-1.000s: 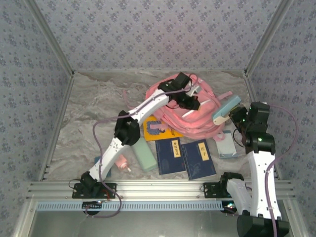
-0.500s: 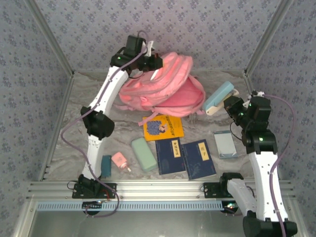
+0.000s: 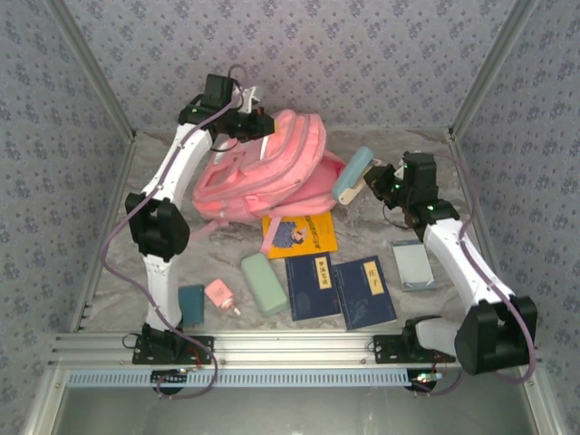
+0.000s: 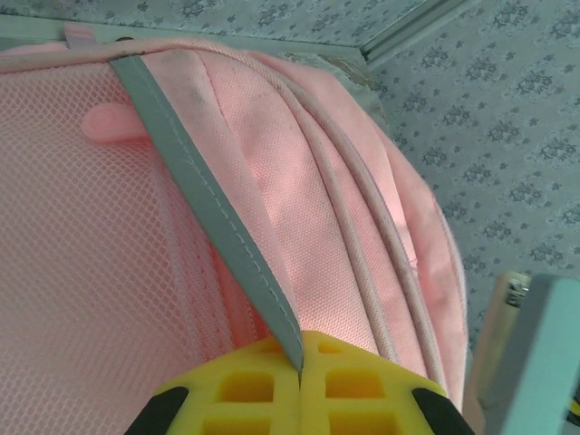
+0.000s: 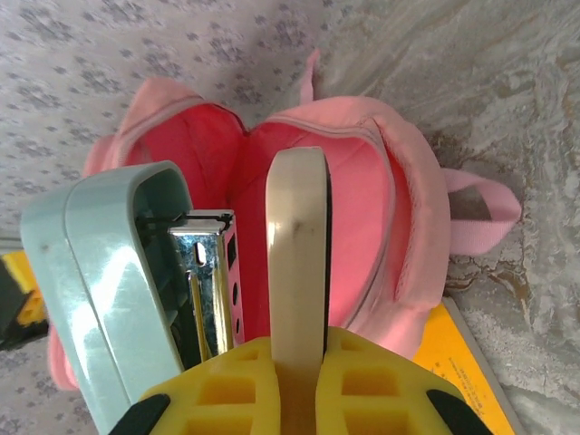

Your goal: Pack the student bag

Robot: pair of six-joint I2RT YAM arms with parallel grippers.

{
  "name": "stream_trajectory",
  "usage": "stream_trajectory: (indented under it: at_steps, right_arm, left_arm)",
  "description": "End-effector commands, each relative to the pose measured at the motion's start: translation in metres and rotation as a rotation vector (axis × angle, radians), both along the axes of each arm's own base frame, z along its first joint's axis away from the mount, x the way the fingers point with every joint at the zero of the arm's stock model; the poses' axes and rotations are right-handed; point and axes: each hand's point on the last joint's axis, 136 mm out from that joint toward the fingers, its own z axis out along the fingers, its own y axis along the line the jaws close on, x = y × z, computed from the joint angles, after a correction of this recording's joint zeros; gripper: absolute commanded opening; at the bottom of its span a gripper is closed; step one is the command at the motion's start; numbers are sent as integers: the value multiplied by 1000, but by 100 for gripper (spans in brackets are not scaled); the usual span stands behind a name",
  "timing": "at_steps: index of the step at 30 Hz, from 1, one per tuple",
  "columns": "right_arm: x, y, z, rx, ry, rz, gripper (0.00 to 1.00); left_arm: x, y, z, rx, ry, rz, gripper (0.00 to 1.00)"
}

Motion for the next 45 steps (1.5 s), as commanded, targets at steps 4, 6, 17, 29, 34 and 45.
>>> stream_trajectory:
  at_steps: [4,6,17,29,34,45]
  right_arm:
    - [42,20,13,26,-62,-8,0]
    - [55,32,9,59,-58,-8,0]
    - [133,129,-31,214,43,54,0]
    - [142,279,-105,252,136,178,45]
    - [145,283,-80,230,22,250,76]
    - [124,202,-52,68,-67,258,85]
  left_arm:
    - [-26,-6,108,-142,-302,-151,0]
    - [-30,-9,113,-161,-314,-179,0]
    - [-37,-3,130,-220,-363,-248,0]
    - [-8,17,132,-282,-361,-219,0]
    - [6,34,124,-307,-332,-183,0]
    - [20,58,87,-266,-261,-105,0]
